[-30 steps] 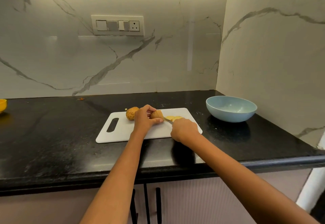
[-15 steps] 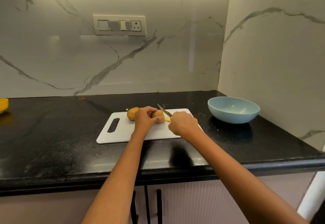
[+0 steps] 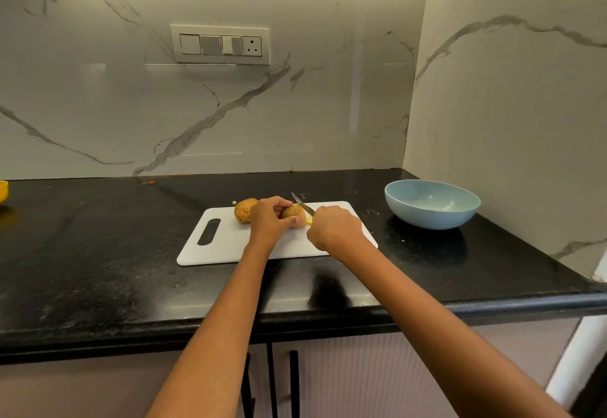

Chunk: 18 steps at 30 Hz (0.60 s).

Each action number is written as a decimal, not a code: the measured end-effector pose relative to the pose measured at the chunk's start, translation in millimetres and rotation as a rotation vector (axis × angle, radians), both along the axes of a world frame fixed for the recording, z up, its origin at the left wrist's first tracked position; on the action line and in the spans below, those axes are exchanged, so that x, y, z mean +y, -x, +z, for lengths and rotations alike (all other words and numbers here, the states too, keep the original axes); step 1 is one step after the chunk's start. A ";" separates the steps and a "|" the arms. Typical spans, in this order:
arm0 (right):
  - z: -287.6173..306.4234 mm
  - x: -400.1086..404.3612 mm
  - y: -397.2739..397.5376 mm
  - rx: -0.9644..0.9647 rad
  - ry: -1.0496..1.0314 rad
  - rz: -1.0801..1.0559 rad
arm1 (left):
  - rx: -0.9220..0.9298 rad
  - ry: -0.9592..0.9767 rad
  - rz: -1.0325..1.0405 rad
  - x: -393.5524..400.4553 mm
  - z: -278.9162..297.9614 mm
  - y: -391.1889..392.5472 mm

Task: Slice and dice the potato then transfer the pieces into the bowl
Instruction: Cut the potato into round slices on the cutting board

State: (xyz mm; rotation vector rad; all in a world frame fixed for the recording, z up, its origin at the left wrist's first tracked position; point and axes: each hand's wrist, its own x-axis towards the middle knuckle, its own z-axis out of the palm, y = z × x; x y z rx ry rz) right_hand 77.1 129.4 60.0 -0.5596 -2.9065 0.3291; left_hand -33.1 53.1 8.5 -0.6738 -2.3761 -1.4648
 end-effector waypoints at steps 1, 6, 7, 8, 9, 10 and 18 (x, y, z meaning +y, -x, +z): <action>0.6 -0.7 -0.1 0.002 -0.001 0.001 | 0.000 0.000 0.002 0.0 -0.1 0.2; 0.5 -2.7 0.1 0.012 -0.011 -0.005 | -0.002 -0.003 0.005 0.3 -0.3 0.8; 0.3 -3.0 0.1 0.014 -0.016 -0.006 | 0.000 -0.003 0.004 0.3 -0.3 0.9; -0.2 -3.4 0.7 0.016 -0.021 -0.007 | 0.000 -0.003 0.006 0.3 -0.4 1.2; -0.6 -4.1 1.4 0.017 -0.025 -0.010 | 0.000 -0.004 0.009 0.4 -0.5 1.2; -0.9 -5.2 2.7 0.015 -0.027 -0.014 | 0.002 -0.006 0.009 0.6 -0.3 0.9; -6.9 -5.1 3.8 -0.009 -0.028 0.015 | -0.011 -0.017 0.006 -2.0 -0.6 3.7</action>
